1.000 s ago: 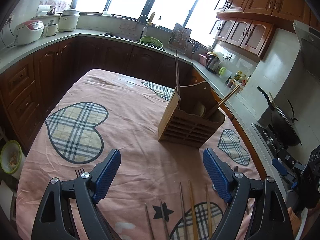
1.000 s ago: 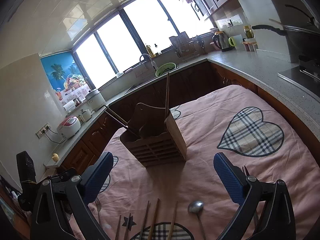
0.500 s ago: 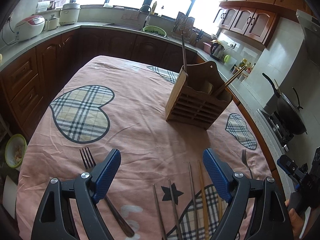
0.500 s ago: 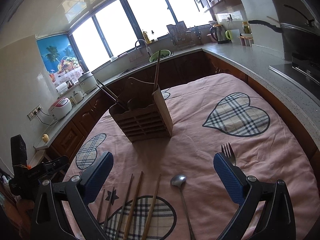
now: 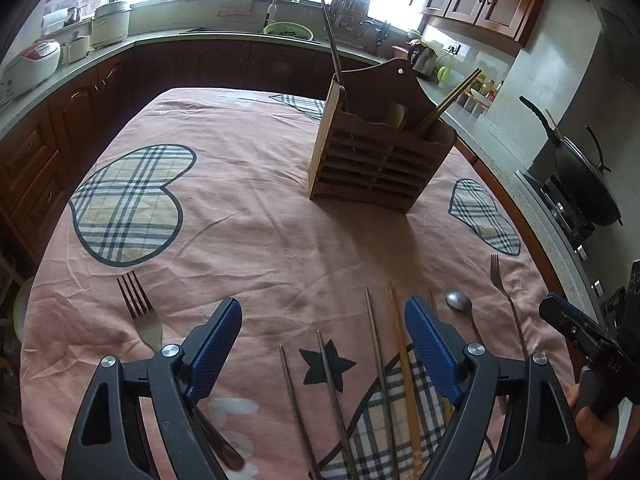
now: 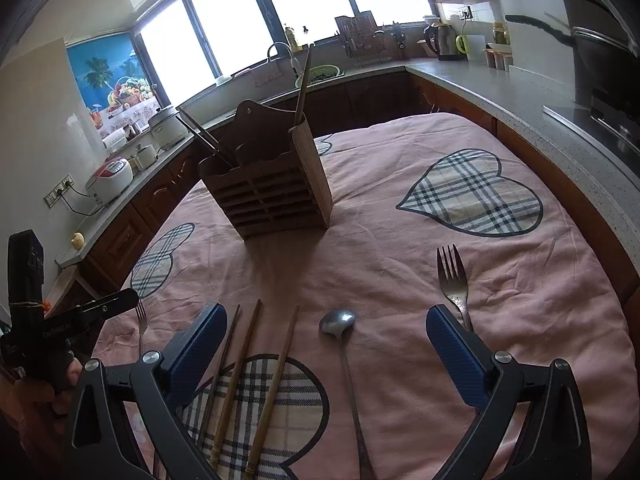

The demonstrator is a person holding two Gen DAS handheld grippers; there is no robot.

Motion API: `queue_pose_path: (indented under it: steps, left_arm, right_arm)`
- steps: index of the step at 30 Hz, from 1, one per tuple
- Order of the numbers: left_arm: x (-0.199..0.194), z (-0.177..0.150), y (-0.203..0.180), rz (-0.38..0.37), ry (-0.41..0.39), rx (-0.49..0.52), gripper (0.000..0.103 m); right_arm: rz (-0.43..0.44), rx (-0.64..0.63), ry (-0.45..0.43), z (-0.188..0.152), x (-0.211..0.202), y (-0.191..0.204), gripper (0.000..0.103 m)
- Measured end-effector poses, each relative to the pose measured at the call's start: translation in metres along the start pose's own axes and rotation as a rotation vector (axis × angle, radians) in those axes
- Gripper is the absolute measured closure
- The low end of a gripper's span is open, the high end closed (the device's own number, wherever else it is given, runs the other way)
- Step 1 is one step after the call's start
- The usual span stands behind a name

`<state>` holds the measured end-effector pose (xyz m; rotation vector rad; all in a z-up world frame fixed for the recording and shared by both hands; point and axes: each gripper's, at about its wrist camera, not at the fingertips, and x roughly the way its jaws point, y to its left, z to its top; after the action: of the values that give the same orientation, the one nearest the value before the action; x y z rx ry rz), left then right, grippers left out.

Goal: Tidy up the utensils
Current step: 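Lower both open tools toward the metal chopstick and the metal spoon, then close the left tool on a metal chopstick while the right tool grasps the metal spoon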

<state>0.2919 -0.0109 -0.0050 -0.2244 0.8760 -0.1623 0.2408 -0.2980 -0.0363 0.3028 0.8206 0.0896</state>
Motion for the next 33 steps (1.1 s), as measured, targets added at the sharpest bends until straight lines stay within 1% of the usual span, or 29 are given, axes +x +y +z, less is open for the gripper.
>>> queue_pose_path:
  steps: [2,4,6,7,9,12,14,16,18,21,23,25,26,28,29,32,33]
  left_arm:
    - [0.005,0.0,-0.003,0.004,0.012,0.011,0.02]
    - [0.011,0.0,-0.007,0.011,0.021,0.022,0.021]
    - [0.017,0.001,-0.01,0.015,0.029,0.033,0.022]
    - [0.02,0.001,-0.012,0.016,0.035,0.04,0.024]
    - [0.027,0.001,-0.017,0.019,0.05,0.054,0.027]
    - [0.038,0.001,-0.023,0.019,0.073,0.076,0.033]
    - [0.045,0.002,-0.026,0.014,0.086,0.089,0.034]
    - [0.054,0.003,-0.03,0.014,0.102,0.105,0.041]
    - [0.065,0.005,-0.032,0.009,0.128,0.119,0.044]
    - [0.082,0.006,-0.038,0.008,0.161,0.146,0.047]
    - [0.094,0.007,-0.041,0.007,0.183,0.158,0.05]
    - [0.105,0.009,-0.044,0.004,0.204,0.17,0.058]
    - [0.111,0.009,-0.045,0.005,0.214,0.175,0.059]
    - [0.121,0.01,-0.047,-0.001,0.237,0.185,0.067]
    - [0.126,0.01,-0.048,-0.001,0.248,0.191,0.068]
    - [0.133,0.011,-0.055,0.013,0.242,0.231,0.069]
    - [0.135,0.012,-0.056,0.015,0.242,0.238,0.072]
  right_arm:
    - [-0.006,-0.017,0.012,-0.003,0.004,0.003,0.003]
    - [-0.027,-0.039,0.023,-0.006,0.009,0.005,0.006]
    - [-0.034,-0.046,0.043,-0.008,0.015,0.004,0.012]
    - [-0.032,-0.044,0.055,-0.009,0.018,0.003,0.014]
    - [-0.032,-0.045,0.075,-0.012,0.024,0.002,0.021]
    - [-0.032,-0.047,0.103,-0.014,0.032,0.0,0.027]
    - [-0.026,-0.046,0.121,-0.016,0.037,-0.001,0.032]
    - [-0.024,-0.048,0.138,-0.017,0.042,-0.002,0.037]
    - [-0.024,-0.054,0.157,-0.019,0.047,-0.002,0.046]
    - [-0.024,-0.065,0.186,-0.02,0.055,-0.003,0.055]
    - [-0.026,-0.074,0.202,-0.021,0.06,-0.003,0.056]
    - [-0.032,-0.09,0.219,-0.022,0.065,-0.003,0.061]
    - [-0.035,-0.1,0.228,-0.022,0.067,-0.003,0.064]
    - [-0.041,-0.125,0.247,-0.023,0.073,-0.001,0.066]
    - [-0.044,-0.14,0.256,-0.023,0.076,0.001,0.067]
    - [-0.065,-0.197,0.262,-0.024,0.081,0.007,0.069]
    - [-0.076,-0.215,0.263,-0.024,0.082,0.009,0.071]
